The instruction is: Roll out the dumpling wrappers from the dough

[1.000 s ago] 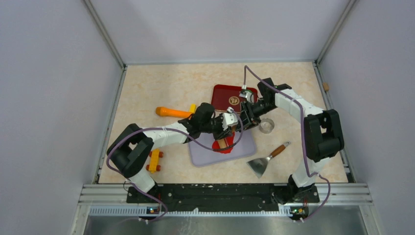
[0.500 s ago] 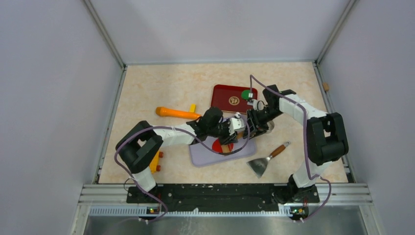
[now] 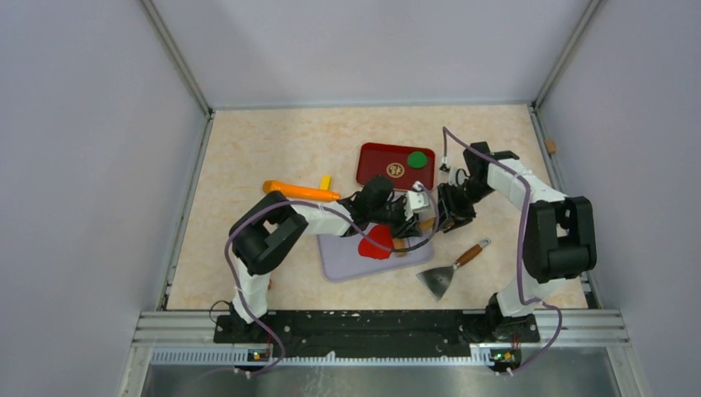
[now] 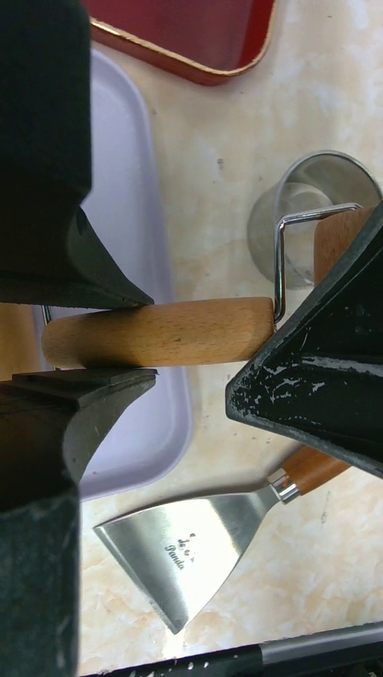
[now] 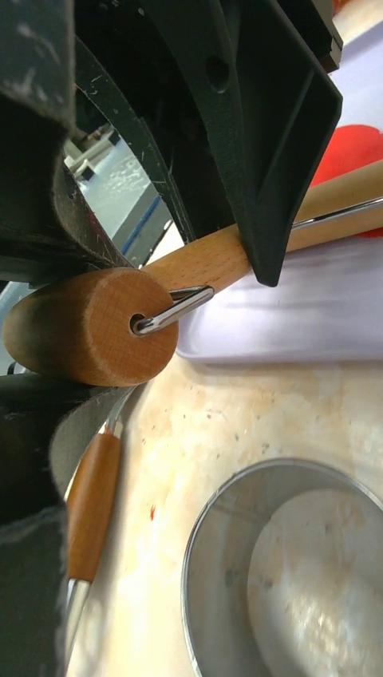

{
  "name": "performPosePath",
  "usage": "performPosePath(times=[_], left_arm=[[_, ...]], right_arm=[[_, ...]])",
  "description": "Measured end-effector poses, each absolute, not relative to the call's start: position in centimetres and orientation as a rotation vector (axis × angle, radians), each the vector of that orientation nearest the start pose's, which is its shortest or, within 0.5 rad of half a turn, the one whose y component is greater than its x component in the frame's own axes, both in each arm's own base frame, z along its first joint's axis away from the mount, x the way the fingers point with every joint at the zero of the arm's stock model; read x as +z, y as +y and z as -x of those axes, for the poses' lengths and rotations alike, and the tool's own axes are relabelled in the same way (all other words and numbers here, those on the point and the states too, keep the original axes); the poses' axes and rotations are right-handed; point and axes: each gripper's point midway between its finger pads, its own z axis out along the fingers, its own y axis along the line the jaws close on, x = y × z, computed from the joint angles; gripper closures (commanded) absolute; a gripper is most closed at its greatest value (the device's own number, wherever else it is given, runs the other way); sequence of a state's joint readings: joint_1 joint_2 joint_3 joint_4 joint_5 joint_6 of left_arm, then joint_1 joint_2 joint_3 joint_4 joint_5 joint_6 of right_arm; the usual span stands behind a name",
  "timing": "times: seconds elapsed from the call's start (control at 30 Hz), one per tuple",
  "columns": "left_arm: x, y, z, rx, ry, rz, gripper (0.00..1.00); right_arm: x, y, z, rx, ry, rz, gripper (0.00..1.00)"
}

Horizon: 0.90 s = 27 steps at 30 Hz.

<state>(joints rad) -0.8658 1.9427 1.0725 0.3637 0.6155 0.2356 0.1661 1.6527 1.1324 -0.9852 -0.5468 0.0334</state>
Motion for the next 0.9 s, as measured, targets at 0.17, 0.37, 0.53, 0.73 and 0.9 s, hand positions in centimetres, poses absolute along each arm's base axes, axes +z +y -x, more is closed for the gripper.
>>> performPosePath(times=[0.17, 0.37, 0.53, 0.73, 0.9], left_arm=[[7.2, -45.4, -25.9, -1.039, 1.552, -1.435, 1.0], [9.5, -46.9, -27.4, -1.016, 1.495, -1.431, 1.0], [12.1, -45.6, -27.4, -0.975, 1.467, -1.46, 1.0], [13.2, -41.5, -26.9, -0.909, 1.532, -1.477, 1.0], [10.7, -38.3, -25.9, -0.871, 1.639, -1.495, 1.0]], right_arm=[[8.8, 11.9, -24.5, 0.805, 2.983, 0.22, 1.0], [12.4, 12.0, -26.0, 0.905, 2.874, 0.275, 1.0], [15.4, 13.8, -25.7, 1.086, 2.777, 0.318, 1.0], [15.4, 16.3, -25.5, 1.17, 2.772, 0.399, 1.0], [12.9, 18.7, -24.8, 1.206, 2.86, 0.477, 1.0]])
